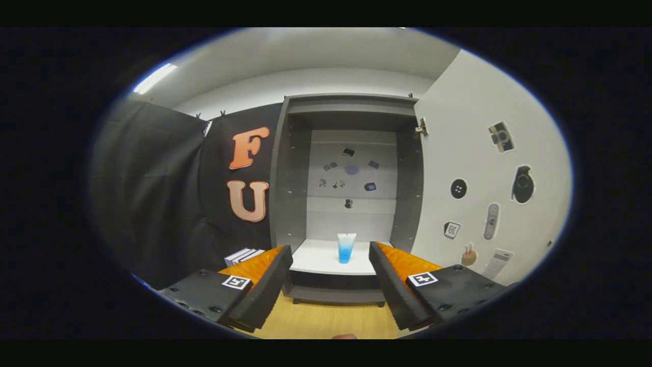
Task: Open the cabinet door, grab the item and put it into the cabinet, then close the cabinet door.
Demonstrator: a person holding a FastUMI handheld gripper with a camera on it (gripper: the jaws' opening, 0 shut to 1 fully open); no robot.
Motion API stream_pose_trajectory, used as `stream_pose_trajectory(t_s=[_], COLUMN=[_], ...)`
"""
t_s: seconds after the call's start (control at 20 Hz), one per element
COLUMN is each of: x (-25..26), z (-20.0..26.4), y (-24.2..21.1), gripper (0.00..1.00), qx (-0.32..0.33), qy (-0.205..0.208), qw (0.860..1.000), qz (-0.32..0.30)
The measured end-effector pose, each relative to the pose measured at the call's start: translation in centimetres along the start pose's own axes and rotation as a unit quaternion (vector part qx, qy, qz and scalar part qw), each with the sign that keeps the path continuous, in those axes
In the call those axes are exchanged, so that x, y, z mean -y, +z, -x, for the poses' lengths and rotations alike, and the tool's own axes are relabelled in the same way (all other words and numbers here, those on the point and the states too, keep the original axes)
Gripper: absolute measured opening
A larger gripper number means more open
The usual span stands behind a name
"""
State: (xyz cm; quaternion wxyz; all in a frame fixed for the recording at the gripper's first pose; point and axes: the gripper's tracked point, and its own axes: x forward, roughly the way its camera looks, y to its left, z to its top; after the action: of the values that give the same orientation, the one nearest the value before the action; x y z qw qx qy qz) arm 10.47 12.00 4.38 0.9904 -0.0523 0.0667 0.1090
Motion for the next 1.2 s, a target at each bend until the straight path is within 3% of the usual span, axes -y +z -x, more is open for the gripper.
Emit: stream_pose_trajectory(t_s=[0.65,1.0,1.2], x=[8.8,19.8,25.2], z=[13.8,19.1,19.4], y=[-1.6,-2.5,-2.2], gripper=[0.98,0.98,0.97], qx=[0.000,-0.003,0.005], qy=[-0.048,-0.163,-0.217], qw=[0.999,0.985,0.975], qz=[-0.021,-0.050,-0.038])
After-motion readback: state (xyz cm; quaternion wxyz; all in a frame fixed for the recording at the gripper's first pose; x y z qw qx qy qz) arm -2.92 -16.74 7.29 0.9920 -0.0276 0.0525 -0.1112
